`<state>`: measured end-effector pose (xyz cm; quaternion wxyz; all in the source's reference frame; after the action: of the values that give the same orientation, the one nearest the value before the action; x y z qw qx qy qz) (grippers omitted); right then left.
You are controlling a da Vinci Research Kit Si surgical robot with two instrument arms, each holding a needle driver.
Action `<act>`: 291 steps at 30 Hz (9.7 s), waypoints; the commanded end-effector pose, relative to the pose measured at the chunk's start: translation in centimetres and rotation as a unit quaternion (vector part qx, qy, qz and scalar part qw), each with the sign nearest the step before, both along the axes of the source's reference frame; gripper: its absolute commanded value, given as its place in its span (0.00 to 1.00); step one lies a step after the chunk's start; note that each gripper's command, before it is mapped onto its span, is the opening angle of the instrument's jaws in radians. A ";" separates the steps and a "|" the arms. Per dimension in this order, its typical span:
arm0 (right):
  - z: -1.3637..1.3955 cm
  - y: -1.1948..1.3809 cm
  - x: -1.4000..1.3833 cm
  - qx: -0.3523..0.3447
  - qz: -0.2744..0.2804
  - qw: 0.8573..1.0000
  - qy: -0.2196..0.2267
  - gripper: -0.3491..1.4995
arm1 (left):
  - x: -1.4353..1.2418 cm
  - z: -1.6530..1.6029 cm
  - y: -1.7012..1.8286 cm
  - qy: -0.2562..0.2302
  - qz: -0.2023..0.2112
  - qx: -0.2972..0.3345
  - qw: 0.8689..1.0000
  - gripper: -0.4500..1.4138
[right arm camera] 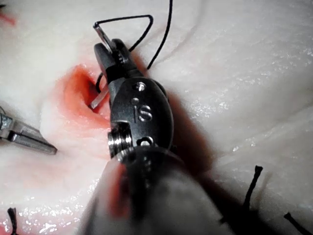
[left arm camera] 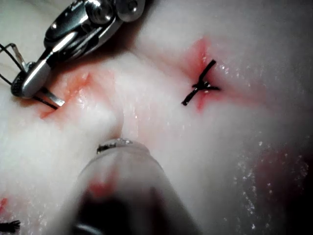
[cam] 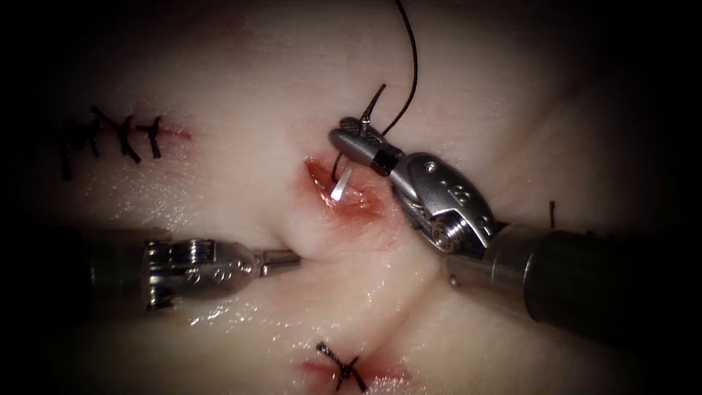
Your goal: Wound Closure
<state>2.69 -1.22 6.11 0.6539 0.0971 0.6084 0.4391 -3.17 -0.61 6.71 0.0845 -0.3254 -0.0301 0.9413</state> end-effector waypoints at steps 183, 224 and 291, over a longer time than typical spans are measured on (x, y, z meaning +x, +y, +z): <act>-0.21 -0.66 0.30 -0.236 -0.265 0.924 -0.142 0.66 | 0.35 -2.26 -0.04 -0.397 0.078 0.257 0.877 0.00; -1.15 -1.33 0.46 -0.189 -0.248 0.945 -0.100 0.00 | 0.65 -2.79 -0.37 -0.352 -0.015 0.061 0.934 0.00; -1.30 -1.60 0.50 -0.317 -0.309 0.858 -0.261 0.00 | 1.07 -2.40 0.06 -0.313 -0.135 -0.034 0.940 0.00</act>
<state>3.09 -2.77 4.79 0.8871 -0.0515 0.4587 0.0076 -2.04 -0.55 4.26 0.1862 -0.6069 0.0210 0.7724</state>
